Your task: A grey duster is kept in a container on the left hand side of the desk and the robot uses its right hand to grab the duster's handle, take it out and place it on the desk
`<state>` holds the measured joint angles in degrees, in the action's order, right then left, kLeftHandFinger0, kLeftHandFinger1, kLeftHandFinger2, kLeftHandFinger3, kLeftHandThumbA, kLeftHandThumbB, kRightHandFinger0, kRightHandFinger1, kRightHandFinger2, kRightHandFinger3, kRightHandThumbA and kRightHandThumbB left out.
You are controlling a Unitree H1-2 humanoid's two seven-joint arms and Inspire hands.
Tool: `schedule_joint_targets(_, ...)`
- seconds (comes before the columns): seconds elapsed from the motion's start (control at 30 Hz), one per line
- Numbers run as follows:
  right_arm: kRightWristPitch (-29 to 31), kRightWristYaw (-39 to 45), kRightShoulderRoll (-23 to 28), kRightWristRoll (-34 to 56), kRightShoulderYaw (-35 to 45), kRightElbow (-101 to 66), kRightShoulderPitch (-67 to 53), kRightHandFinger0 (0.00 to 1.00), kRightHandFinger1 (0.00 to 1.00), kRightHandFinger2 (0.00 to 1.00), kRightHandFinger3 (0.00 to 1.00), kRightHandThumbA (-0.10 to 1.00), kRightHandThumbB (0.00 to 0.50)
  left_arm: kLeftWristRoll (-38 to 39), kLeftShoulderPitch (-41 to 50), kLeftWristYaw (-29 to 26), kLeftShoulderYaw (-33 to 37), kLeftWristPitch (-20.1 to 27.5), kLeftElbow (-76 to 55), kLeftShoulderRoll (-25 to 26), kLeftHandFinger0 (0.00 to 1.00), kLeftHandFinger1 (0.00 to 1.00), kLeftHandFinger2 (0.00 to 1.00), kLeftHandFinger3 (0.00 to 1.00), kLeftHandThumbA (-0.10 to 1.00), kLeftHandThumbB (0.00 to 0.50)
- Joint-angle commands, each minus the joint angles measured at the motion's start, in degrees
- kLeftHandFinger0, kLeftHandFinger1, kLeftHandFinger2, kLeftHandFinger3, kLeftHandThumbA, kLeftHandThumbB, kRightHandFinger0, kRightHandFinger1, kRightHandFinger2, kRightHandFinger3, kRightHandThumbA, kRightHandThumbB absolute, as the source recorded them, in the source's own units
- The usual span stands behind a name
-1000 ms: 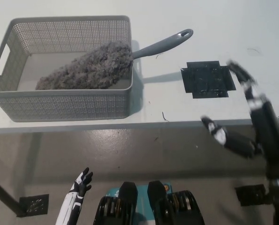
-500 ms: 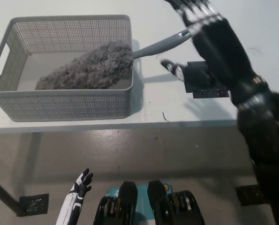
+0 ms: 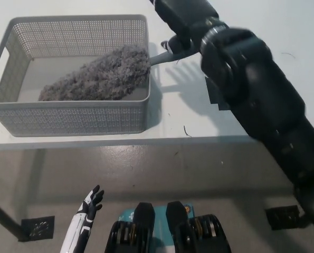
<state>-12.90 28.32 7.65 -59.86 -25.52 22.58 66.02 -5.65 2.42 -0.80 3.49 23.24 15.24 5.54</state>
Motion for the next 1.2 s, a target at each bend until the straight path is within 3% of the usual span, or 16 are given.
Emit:
schedule_joint_targets(0.0, -7.0, 3.9, -0.2, -3.8, -2.1, 3.6, 5.5, 1.0, 1.0, 1.0, 1.0, 0.8, 0.5, -0.9, -0.8, -0.2, 0.7, 3.7, -2.0, 1.0, 1.0, 1.0, 1.0, 1.0, 1.0, 0.144)
schedule_joint_targets(0.1, -7.6, 4.4, 0.0, -2.5, -2.5, 4.8, 5.5, 1.0, 1.0, 1.0, 1.0, 0.8, 0.5, -0.8, -1.0, 0.3, 0.9, 3.7, -2.2, 1.4, 1.0, 1.0, 1.0, 1.0, 1.0, 0.141)
schedule_joint_targets(0.2, -8.0, 5.2, 0.8, -1.9, -2.9, 4.4, 5.3, 1.0, 1.0, 1.0, 1.0, 0.89, 0.5, -0.7, -1.5, 0.5, 1.1, 3.7, -1.8, 1.6, 1.0, 1.0, 1.0, 1.0, 1.0, 0.154)
schedule_joint_targets(0.37, -8.6, 9.0, 1.4, 1.4, -1.8, 2.7, 5.7, 1.0, 1.0, 1.0, 1.0, 0.87, 0.5, 0.1, -1.5, 1.2, 1.2, 3.7, -2.0, 1.7, 1.0, 1.0, 1.0, 1.0, 1.0, 0.158)
schedule_joint_targets(0.53, -7.9, 13.0, 1.8, 7.9, 1.5, -0.1, 6.6, 1.0, 1.0, 1.0, 1.0, 0.99, 0.5, -0.3, -1.5, 0.8, 1.6, 3.7, -1.5, 2.0, 1.0, 1.0, 1.0, 1.0, 1.0, 0.159)
schedule_joint_targets(0.8, -10.0, 18.0, 3.1, 16.1, 7.0, -7.7, 9.0, 1.0, 1.0, 1.0, 1.0, 1.0, 0.5, 0.4, -1.7, 0.8, 1.8, 3.7, -0.9, 2.2, 1.0, 1.0, 1.0, 1.0, 1.0, 0.187)
schedule_joint_targets(0.93, -11.9, 18.4, 3.0, 16.0, 6.9, -10.9, 8.2, 1.0, 1.0, 1.0, 1.0, 1.0, 0.488, 0.4, -1.5, 1.1, 2.0, 3.7, -0.7, 2.3, 1.0, 1.0, 1.0, 1.0, 1.0, 0.192)
schedule_joint_targets(0.97, -11.5, 18.0, 3.1, 15.4, 6.2, -10.7, 7.7, 1.0, 1.0, 1.0, 1.0, 1.0, 0.465, 0.3, -1.5, 1.0, 2.1, 3.7, -0.9, 2.3, 1.0, 1.0, 1.0, 1.0, 1.0, 0.187)
schedule_joint_targets(1.17, -12.9, 17.6, 3.4, 12.0, 1.7, -7.8, 5.5, 1.0, 1.0, 1.0, 1.0, 1.0, 0.5, -0.3, -1.3, 0.4, 2.3, 3.7, -1.0, 2.4, 1.0, 1.0, 1.0, 1.0, 1.0, 0.182)
